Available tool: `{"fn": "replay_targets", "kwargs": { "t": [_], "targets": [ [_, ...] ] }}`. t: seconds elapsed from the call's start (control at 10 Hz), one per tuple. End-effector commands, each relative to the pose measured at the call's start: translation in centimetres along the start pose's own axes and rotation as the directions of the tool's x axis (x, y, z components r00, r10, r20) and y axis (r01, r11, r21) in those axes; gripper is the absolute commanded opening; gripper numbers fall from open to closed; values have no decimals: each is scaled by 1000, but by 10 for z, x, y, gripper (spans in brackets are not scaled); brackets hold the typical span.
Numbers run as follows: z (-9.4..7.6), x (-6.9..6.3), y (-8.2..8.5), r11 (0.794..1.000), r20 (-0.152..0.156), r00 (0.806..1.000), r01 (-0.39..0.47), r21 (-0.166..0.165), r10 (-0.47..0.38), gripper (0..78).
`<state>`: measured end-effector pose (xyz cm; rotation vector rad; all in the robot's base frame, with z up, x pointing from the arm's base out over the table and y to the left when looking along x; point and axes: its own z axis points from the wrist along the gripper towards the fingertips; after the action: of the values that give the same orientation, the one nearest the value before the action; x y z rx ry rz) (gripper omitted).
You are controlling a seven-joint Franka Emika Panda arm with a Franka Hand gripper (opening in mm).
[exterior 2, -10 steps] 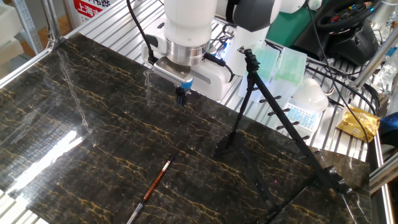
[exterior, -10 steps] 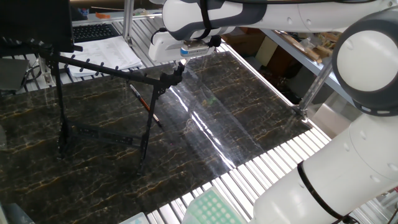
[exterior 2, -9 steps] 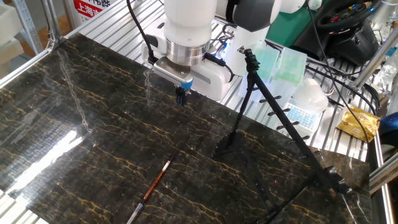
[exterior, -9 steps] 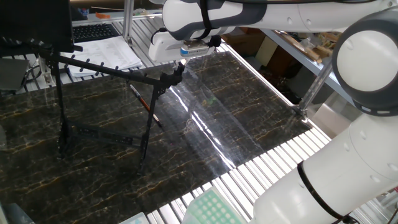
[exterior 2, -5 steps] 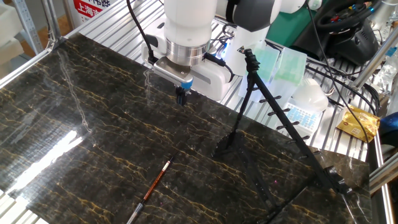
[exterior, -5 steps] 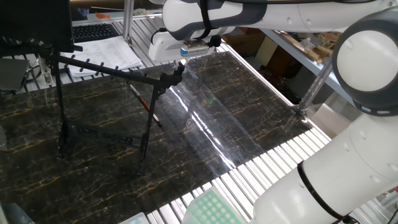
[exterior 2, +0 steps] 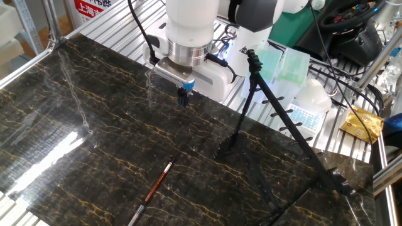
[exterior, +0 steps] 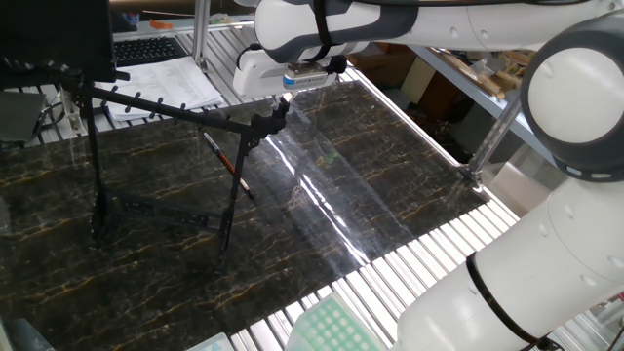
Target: Place the brush on the pen rack
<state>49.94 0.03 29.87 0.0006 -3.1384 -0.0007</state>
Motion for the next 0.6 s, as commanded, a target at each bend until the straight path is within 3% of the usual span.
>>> {"fn": "replay_targets", "kwargs": {
  "t": [0.1, 0.2, 0.6],
  "targets": [
    [0, 0, 0, 998, -72, 996, 54, -28, -56, 0],
    [0, 0, 0, 998, -73, 995, 63, -7, -64, 0],
    [-1, 0, 1, 998, -74, 995, 62, -9, -62, 0]
  ]
}}
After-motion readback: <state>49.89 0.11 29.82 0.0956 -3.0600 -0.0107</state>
